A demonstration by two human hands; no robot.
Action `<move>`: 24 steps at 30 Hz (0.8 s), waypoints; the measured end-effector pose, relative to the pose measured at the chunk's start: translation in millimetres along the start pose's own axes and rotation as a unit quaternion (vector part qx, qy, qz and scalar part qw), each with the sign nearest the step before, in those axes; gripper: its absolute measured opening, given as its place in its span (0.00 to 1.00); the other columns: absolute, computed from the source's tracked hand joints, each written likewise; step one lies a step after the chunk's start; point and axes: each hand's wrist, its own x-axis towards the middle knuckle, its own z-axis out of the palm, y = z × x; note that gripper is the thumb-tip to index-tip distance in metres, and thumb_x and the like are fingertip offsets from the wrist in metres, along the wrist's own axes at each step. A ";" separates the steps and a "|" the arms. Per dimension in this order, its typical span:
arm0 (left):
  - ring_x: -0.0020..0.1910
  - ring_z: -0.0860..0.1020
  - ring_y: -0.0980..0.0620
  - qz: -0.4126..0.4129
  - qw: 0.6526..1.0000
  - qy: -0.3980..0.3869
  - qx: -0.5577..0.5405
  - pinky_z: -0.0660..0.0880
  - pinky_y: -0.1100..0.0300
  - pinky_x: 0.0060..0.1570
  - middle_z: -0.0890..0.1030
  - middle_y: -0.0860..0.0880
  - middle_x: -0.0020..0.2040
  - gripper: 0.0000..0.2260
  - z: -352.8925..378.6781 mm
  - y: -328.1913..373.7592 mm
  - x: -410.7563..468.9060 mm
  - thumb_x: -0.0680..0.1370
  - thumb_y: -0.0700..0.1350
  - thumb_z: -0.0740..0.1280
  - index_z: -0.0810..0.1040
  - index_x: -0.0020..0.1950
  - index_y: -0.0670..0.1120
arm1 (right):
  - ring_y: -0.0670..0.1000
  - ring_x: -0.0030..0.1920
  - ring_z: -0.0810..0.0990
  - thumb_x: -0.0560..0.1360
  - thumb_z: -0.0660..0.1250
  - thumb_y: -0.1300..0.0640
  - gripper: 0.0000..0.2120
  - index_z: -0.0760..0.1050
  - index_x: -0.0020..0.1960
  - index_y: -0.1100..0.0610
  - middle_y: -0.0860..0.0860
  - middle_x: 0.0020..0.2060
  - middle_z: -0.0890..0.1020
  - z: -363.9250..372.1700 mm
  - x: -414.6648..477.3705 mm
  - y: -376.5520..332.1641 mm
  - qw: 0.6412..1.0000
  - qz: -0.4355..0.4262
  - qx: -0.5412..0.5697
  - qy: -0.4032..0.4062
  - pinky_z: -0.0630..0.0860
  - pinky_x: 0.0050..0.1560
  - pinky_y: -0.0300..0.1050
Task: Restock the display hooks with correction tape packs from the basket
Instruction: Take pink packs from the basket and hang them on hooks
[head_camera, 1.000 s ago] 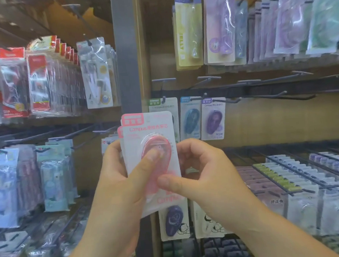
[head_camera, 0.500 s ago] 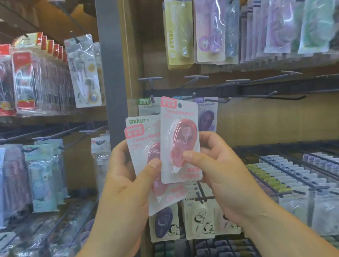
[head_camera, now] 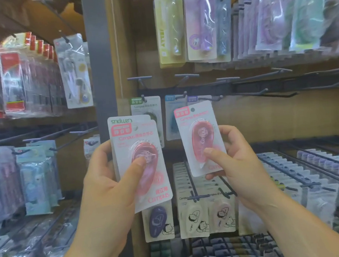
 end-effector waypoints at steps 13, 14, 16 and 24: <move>0.49 0.88 0.51 0.004 0.999 -0.026 -0.037 0.84 0.59 0.38 0.89 0.52 0.53 0.21 79.6 -17.3 -1.8 0.70 0.49 0.72 0.79 0.63 0.56 | 0.50 0.46 0.86 0.81 0.65 0.65 0.15 0.69 0.64 0.51 0.51 0.50 0.87 -79.8 2.8 1.3 0.997 -0.038 0.039 0.059 0.80 0.38 0.41; 0.49 0.88 0.50 0.005 0.999 -0.028 -0.035 0.84 0.58 0.38 0.89 0.52 0.54 0.20 81.7 -17.5 -1.9 0.70 0.50 0.72 0.78 0.63 0.57 | 0.50 0.46 0.86 0.81 0.65 0.65 0.15 0.69 0.64 0.50 0.51 0.51 0.87 -82.3 3.9 2.6 0.996 -0.043 0.038 0.069 0.80 0.37 0.41; 0.49 0.88 0.51 0.007 0.999 -0.024 -0.029 0.84 0.59 0.38 0.89 0.51 0.53 0.18 92.1 -21.8 -2.6 0.73 0.48 0.73 0.78 0.62 0.57 | 0.52 0.47 0.86 0.82 0.65 0.64 0.15 0.69 0.64 0.49 0.50 0.52 0.86 -94.4 6.3 4.4 0.994 -0.048 0.032 0.088 0.80 0.37 0.43; 0.51 0.88 0.49 0.009 0.999 -0.016 -0.028 0.85 0.58 0.41 0.89 0.50 0.53 0.16 129.5 -38.5 -11.4 0.75 0.45 0.72 0.78 0.61 0.57 | 0.50 0.52 0.86 0.82 0.65 0.60 0.13 0.70 0.61 0.44 0.45 0.54 0.84 -121.7 18.8 12.3 0.997 -0.042 -0.011 0.057 0.82 0.42 0.45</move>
